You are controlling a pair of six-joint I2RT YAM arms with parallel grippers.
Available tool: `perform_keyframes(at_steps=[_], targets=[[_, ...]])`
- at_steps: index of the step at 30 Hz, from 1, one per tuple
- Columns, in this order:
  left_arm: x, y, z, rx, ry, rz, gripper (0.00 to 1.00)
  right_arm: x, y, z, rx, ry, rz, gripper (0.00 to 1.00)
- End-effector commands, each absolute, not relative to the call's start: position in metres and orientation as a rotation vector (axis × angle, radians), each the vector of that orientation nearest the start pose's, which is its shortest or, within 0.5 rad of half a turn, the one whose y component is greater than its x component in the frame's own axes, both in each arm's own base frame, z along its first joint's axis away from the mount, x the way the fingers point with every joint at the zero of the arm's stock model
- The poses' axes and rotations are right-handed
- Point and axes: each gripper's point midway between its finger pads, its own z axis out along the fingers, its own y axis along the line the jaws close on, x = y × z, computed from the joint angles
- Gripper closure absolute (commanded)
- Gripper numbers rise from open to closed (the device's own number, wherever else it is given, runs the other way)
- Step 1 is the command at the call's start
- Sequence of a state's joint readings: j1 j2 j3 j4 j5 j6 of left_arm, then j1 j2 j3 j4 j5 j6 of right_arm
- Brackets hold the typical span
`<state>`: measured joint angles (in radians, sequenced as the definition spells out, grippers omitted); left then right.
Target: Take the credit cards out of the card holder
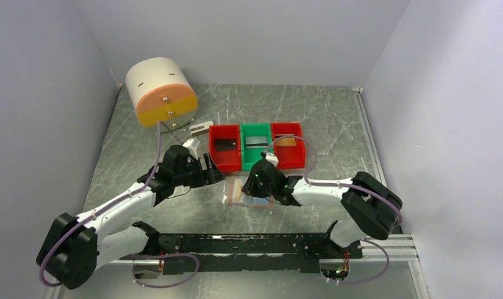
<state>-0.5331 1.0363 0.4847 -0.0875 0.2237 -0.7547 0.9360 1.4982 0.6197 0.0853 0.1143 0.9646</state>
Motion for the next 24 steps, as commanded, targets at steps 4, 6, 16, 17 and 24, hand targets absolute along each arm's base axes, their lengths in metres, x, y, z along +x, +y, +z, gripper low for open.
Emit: perform_keyframes(at_steps=[4, 6, 16, 17, 24], targets=[[0.221, -0.256, 0.119, 0.106, 2.315, -1.039, 0.18, 0.209, 0.287, 0.038, 0.2, 2.442, 0.806, 0.69], [0.22, -0.266, 0.117, 0.129, 2.329, -1.036, 0.18, 0.21, 0.282, 0.038, 0.219, 2.442, 0.795, 0.69], [0.219, -0.305, 0.115, 0.193, 2.329, -1.13, 0.19, 0.208, 0.267, 0.041, 0.282, 2.404, 0.838, 0.69], [0.219, -0.309, 0.115, 0.201, 2.328, -1.141, 0.19, 0.208, 0.265, 0.042, 0.291, 2.396, 0.852, 0.69], [0.221, -0.333, 0.109, 0.221, 2.33, -1.232, 0.19, 0.206, 0.254, 0.035, 0.32, 2.393, 0.86, 0.69]])
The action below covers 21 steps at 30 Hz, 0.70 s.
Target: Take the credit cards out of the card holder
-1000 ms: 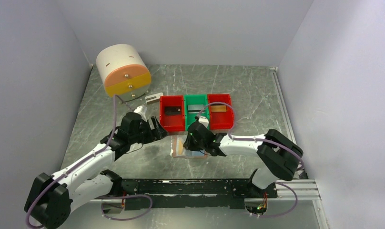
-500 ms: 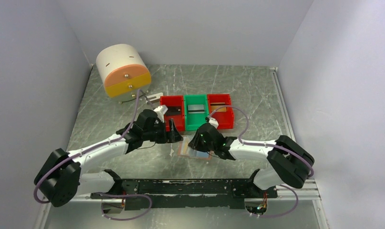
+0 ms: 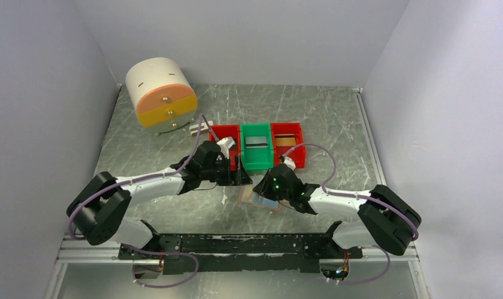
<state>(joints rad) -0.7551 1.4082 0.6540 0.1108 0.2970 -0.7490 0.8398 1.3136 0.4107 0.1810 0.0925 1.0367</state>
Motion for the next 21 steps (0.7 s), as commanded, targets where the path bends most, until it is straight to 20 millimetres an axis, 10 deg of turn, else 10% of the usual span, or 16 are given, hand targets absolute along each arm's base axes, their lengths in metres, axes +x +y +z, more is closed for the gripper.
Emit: perform_keyframes(at_steps=[1, 21], targets=[[0.222, -0.337, 0.111, 0.224, 2.324, -1.249, 0.19, 0.205, 0.253, 0.035, 0.324, 2.386, 0.871, 0.69], [0.217, -0.379, 0.097, 0.351, 2.333, -1.356, 0.23, 0.2, 0.231, 0.033, 0.412, 2.321, 0.943, 0.71]])
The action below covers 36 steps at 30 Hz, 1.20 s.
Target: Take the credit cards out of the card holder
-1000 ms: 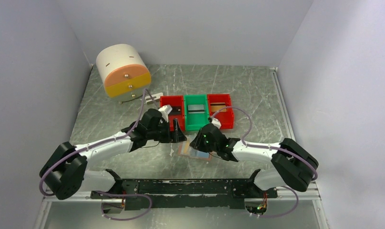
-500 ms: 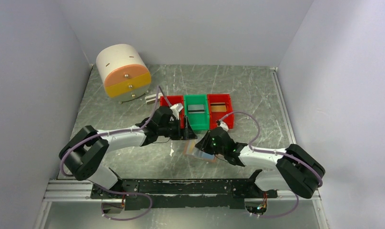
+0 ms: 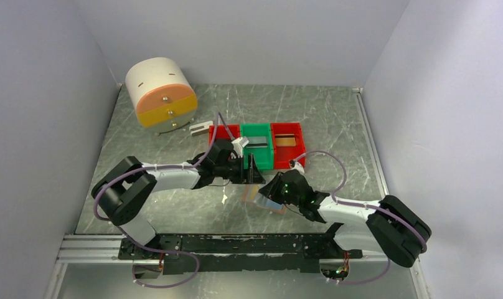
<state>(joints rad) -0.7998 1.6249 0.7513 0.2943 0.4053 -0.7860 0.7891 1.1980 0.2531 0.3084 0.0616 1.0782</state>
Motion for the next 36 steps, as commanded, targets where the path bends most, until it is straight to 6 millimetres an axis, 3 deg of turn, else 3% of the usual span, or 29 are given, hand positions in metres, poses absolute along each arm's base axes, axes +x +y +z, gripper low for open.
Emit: perform_keyframes(at_steps=[1, 7, 12, 19, 26, 36], targets=[[0.216, -0.382, 0.096, 0.362, 2.335, -1.356, 0.23, 0.2, 0.231, 0.033, 0.414, 2.317, 0.95, 0.71], [0.213, -0.392, 0.092, 0.389, 2.338, -1.387, 0.28, 0.2, 0.223, 0.031, 0.441, 2.308, 0.958, 0.71], [0.215, -0.395, 0.079, 0.355, 2.386, -1.379, 0.43, 0.199, 0.221, 0.031, 0.441, 2.307, 0.96, 0.71], [0.226, -0.4, 0.077, 0.334, 2.395, -1.331, 0.5, 0.199, 0.219, 0.029, 0.449, 2.305, 0.958, 0.71], [0.228, -0.398, 0.069, 0.346, 2.428, -1.283, 0.66, 0.199, 0.218, 0.031, 0.451, 2.299, 0.959, 0.7], [0.228, -0.391, 0.054, 0.359, 2.48, -1.199, 0.52, 0.199, 0.217, 0.029, 0.453, 2.303, 0.958, 0.7]])
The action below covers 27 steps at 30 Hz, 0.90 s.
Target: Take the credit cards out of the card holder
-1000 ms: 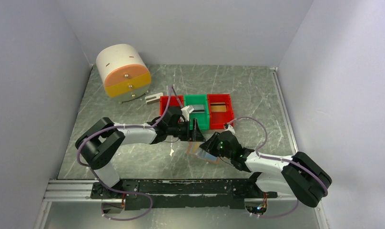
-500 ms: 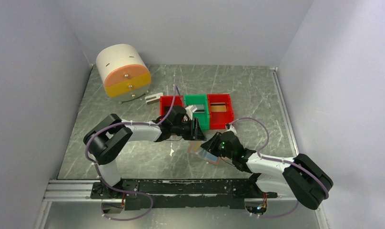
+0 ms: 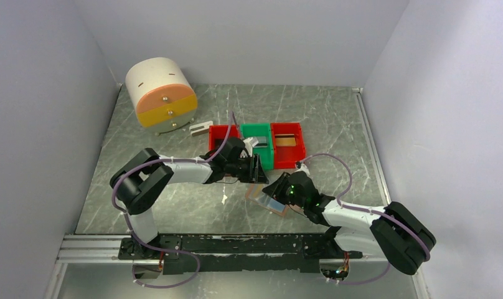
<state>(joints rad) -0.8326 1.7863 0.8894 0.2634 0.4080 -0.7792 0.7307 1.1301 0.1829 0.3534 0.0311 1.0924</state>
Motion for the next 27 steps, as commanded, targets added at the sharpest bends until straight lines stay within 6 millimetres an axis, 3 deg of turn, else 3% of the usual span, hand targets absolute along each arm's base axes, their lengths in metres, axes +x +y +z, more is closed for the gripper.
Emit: perform_keyframes(at_steps=[1, 11, 17, 23, 27], targets=[[0.227, -0.391, 0.054, 0.367, 2.481, -1.203, 0.52, 0.2, 0.218, 0.03, 0.452, 2.303, 0.959, 0.7], [0.219, -0.397, 0.057, 0.406, 2.468, -1.259, 0.71, 0.2, 0.216, 0.031, 0.459, 2.298, 0.956, 0.68], [0.218, -0.396, 0.063, 0.418, 2.458, -1.255, 0.91, 0.202, 0.22, 0.037, 0.43, 2.307, 0.954, 0.62], [0.212, -0.378, 0.06, 0.355, 2.485, -1.194, 0.91, 0.209, 0.222, 0.065, 0.369, 2.268, 0.945, 0.46], [0.205, -0.357, 0.057, 0.287, 2.511, -1.126, 0.91, 0.21, 0.217, 0.073, 0.365, 2.254, 0.918, 0.42]])
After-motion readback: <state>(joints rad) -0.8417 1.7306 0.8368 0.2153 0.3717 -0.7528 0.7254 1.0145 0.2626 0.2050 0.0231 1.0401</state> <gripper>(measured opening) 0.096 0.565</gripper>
